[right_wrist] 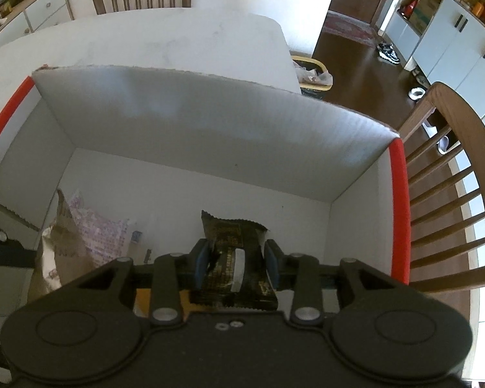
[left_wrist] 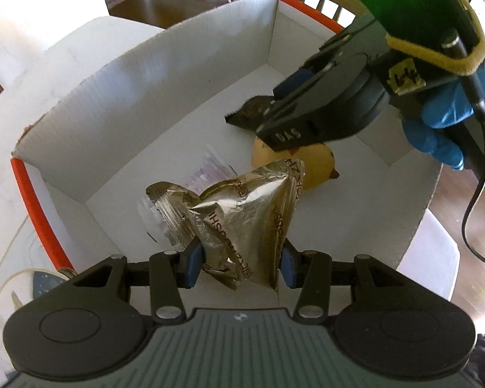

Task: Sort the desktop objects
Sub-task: 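Lower both items into the red box and open both grippers, then raise both open grippers out of the red box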

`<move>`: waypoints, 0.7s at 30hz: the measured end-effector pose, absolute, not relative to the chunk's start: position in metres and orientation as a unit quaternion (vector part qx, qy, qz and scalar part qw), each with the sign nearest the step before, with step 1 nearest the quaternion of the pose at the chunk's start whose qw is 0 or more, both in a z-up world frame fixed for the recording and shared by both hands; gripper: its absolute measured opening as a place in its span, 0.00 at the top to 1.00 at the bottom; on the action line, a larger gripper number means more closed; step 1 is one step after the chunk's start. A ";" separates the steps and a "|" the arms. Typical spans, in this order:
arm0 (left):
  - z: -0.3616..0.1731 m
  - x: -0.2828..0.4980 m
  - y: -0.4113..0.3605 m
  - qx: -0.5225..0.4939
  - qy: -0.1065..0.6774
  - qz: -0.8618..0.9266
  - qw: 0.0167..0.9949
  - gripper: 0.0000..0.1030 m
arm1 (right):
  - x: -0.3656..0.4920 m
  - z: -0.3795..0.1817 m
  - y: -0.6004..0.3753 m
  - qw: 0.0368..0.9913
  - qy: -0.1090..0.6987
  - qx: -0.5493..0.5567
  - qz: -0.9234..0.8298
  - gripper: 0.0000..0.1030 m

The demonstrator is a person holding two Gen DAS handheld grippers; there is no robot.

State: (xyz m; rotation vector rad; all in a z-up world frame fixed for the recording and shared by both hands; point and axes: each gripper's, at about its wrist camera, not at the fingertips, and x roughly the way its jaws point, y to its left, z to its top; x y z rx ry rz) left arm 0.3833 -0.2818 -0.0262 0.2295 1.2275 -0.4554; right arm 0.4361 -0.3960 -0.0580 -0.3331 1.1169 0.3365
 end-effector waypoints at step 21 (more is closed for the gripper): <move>0.007 0.357 -0.269 0.065 0.528 -0.204 0.822 0.24 | 0.416 -0.017 -0.408 0.842 0.492 -0.128 0.183 0.38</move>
